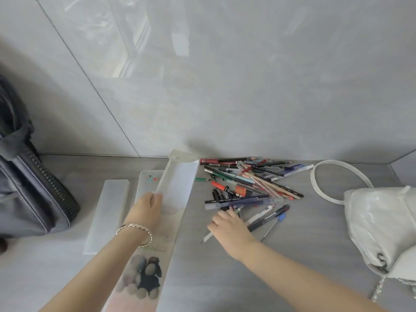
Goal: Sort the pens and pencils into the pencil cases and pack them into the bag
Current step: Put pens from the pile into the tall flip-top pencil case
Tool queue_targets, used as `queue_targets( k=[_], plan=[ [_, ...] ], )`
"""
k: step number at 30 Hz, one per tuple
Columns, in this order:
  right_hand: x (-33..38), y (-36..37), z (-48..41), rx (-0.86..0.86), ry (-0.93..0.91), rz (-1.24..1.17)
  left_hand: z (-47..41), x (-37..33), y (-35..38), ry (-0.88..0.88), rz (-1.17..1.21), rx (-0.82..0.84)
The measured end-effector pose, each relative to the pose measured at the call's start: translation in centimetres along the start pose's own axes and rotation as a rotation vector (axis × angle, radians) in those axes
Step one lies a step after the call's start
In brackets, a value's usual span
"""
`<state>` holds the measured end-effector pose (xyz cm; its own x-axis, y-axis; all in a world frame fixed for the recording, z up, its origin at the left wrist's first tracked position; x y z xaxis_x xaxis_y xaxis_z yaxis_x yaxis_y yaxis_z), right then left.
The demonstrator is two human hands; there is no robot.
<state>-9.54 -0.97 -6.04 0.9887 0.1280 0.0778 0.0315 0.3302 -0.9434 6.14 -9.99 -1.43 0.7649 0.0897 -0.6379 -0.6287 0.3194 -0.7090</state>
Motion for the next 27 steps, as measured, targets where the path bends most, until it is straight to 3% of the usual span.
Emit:
queue_targets(
  k=[2,6,10,15,18,20,22,25,27],
  plan=[
    [0.0,-0.4,-0.3,-0.060,-0.022,0.087,0.1,0.4,0.0,-0.012,0.009,-0.008],
    [-1.2,-3.7,-0.8,-0.300,0.017,-0.018,0.2,0.7,-0.2,-0.031,-0.017,-0.018],
    [-4.6,-4.6,-2.2,-0.250,0.260,0.039,0.3,0.3,0.2,-0.008,-0.023,0.004],
    [-5.0,-2.9,-3.4,-0.076,0.244,0.131,1.3,-0.4,1.0,0.001,0.003,0.022],
    [-5.6,-4.2,-2.8,-0.169,0.264,0.066,1.8,-0.3,1.3,-0.014,0.021,0.030],
    [-6.7,-7.7,-1.2,-0.396,0.281,-0.216,1.9,-0.3,1.5,-0.017,0.029,0.043],
    [-8.8,-10.7,0.8,-0.493,0.399,-0.658,2.1,-0.7,2.1,-0.002,0.019,0.074],
    [-9.5,-12.2,2.9,-0.492,0.380,-1.543,2.5,-2.2,3.5,0.059,0.014,0.134],
    [-8.1,-12.1,3.1,-0.504,0.276,-1.932,3.1,-3.5,4.4,0.143,0.002,0.183]
  ],
)
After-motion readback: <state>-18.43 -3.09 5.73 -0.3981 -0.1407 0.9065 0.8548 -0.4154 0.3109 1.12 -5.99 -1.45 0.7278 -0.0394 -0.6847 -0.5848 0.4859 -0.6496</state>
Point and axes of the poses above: each hand's wrist, its own z-axis away from the middle knuckle, its own y-axis out of the palm, x = y × z, the point moved 9 cm from there along -z, towards the middle knuckle, and after that the axes turned 12 degrees about y, right-handed, at the moved point
